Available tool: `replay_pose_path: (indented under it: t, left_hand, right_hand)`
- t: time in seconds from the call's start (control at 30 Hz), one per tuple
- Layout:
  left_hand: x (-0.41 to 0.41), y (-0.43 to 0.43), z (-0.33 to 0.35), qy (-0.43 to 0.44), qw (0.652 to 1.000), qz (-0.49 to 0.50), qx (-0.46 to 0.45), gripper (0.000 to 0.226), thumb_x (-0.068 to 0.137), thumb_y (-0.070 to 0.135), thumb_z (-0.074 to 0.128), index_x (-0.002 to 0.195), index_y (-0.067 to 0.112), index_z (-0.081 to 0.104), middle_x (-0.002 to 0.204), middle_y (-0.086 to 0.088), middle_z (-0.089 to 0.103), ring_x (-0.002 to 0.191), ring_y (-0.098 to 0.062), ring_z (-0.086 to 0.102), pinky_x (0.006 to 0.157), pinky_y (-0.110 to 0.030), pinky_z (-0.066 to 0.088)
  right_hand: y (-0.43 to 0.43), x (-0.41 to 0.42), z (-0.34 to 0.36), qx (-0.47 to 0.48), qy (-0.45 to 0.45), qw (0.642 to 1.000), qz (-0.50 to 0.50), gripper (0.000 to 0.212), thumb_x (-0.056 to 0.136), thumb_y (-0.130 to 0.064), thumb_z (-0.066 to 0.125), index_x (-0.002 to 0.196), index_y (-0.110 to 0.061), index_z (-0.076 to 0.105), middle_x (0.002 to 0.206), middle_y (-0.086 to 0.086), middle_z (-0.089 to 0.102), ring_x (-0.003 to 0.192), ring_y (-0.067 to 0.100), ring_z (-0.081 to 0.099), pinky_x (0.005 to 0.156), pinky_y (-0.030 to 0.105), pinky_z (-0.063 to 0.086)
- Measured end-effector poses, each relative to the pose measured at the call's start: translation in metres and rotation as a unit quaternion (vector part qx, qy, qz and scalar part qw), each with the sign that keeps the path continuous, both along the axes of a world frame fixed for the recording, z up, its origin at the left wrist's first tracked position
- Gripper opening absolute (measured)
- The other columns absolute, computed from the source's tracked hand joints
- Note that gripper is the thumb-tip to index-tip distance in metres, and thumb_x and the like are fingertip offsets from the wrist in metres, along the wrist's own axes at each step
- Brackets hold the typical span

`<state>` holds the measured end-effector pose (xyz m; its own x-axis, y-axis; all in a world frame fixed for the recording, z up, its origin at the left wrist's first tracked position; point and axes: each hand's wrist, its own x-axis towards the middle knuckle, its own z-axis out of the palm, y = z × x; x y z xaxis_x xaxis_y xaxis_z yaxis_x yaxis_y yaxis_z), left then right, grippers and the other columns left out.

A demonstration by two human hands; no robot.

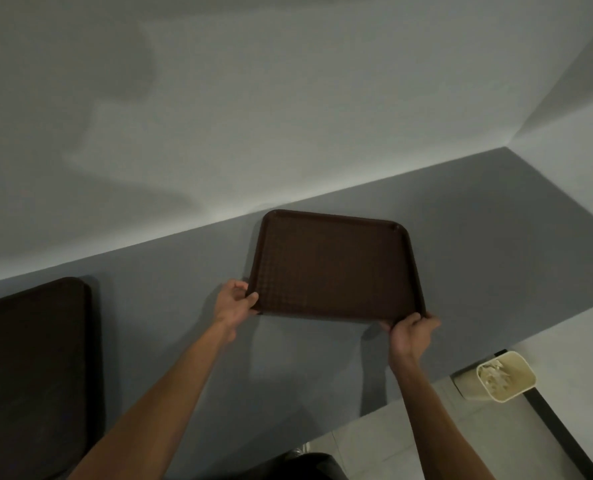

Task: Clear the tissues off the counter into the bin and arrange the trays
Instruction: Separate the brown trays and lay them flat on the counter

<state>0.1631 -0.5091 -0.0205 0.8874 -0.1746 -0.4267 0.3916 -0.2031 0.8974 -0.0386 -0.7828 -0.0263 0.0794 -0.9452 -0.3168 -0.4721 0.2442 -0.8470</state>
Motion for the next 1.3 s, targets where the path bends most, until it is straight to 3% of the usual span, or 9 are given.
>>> replay_pose_path:
  t: [0.1,0.3,0.5,0.6,0.73,0.87,0.93,1.1,1.3]
  left_hand:
    - [-0.012,0.032,0.016,-0.008,0.999,0.017,-0.028,0.022,0.089,-0.004,0.075,0.103,0.003,0.060,0.094,-0.013,0.064,0.085,-0.028,0.068,0.062,-0.029,0.063]
    - [-0.002,0.116,0.068,-0.087,0.993,0.044,0.068,0.056,0.095,0.032,0.073,0.143,0.016,0.048,0.129,-0.006,0.060,0.108,-0.022,0.064,0.088,-0.033,0.052]
    - [0.032,0.245,0.120,-0.152,0.975,0.124,0.102,0.080,0.085,0.082,0.056,0.146,0.030,0.046,0.143,0.000,0.058,0.129,-0.019,0.058,0.115,-0.049,0.044]
    - [0.035,0.298,0.151,-0.198,0.964,0.111,0.139,0.067,0.096,0.071,0.050,0.148,0.028,0.047,0.143,0.009,0.054,0.131,-0.012,0.052,0.117,-0.040,0.037]
    - [0.035,0.364,0.180,-0.222,0.953,0.047,0.202,0.055,0.102,0.065,0.041,0.142,0.029,0.052,0.130,0.014,0.056,0.123,-0.010,0.052,0.105,-0.032,0.037]
    - [0.038,0.427,0.184,-0.214,0.950,-0.059,0.218,0.052,0.095,0.080,0.036,0.127,0.046,0.061,0.127,0.017,0.066,0.121,-0.007,0.060,0.106,-0.036,0.045]
    - [0.033,0.455,0.183,-0.229,0.946,-0.091,0.211,0.046,0.099,0.074,0.039,0.125,0.044,0.062,0.121,0.016,0.070,0.115,-0.005,0.064,0.101,-0.035,0.049]
    - [0.011,0.516,0.171,-0.266,0.944,-0.042,0.189,0.026,0.110,0.036,0.042,0.116,0.029,0.067,0.103,0.010,0.074,0.095,-0.002,0.069,0.082,-0.029,0.052]
    - [-0.020,0.566,0.127,-0.246,0.943,0.088,0.206,0.026,0.111,0.027,0.044,0.104,0.015,0.066,0.093,0.001,0.072,0.087,-0.015,0.067,0.072,-0.036,0.047]
  right_hand:
    - [0.013,0.021,0.009,-0.046,-0.027,0.998,-0.026,0.031,0.114,-0.022,0.032,0.140,-0.006,0.042,0.135,0.025,0.060,0.117,0.044,0.063,0.100,0.052,0.050]
    - [0.038,0.080,0.064,-0.144,-0.068,0.987,0.031,0.028,0.115,-0.023,0.034,0.131,-0.005,0.049,0.116,0.025,0.067,0.100,0.043,0.066,0.081,0.046,0.048]
    - [0.088,0.130,0.115,-0.190,-0.113,0.964,0.148,0.026,0.113,-0.028,0.036,0.124,-0.011,0.053,0.105,0.008,0.064,0.097,0.029,0.061,0.085,0.039,0.045]
    - [0.127,0.149,0.138,-0.221,-0.135,0.944,0.204,0.026,0.113,-0.025,0.037,0.124,-0.009,0.056,0.104,0.002,0.061,0.093,0.018,0.055,0.080,0.026,0.037]
    - [0.193,0.169,0.159,-0.262,-0.172,0.909,0.274,0.026,0.113,-0.020,0.038,0.127,-0.010,0.057,0.108,-0.002,0.061,0.093,0.003,0.052,0.085,0.023,0.039]
    - [0.266,0.190,0.170,-0.255,-0.190,0.889,0.330,0.024,0.113,-0.028,0.040,0.128,-0.021,0.058,0.110,-0.004,0.066,0.098,0.011,0.060,0.087,0.030,0.047]
    - [0.301,0.198,0.174,-0.251,-0.193,0.882,0.348,0.025,0.113,-0.031,0.040,0.128,-0.023,0.058,0.110,-0.004,0.068,0.099,0.014,0.063,0.088,0.032,0.049]
    - [0.374,0.218,0.181,-0.174,-0.220,0.892,0.354,0.019,0.107,-0.049,0.049,0.116,-0.036,0.060,0.093,-0.005,0.067,0.081,0.015,0.062,0.081,0.043,0.055]
    - [0.472,0.198,0.161,-0.141,-0.178,0.879,0.419,0.027,0.110,-0.054,0.041,0.115,-0.031,0.053,0.093,0.001,0.069,0.084,0.021,0.066,0.080,0.043,0.052]
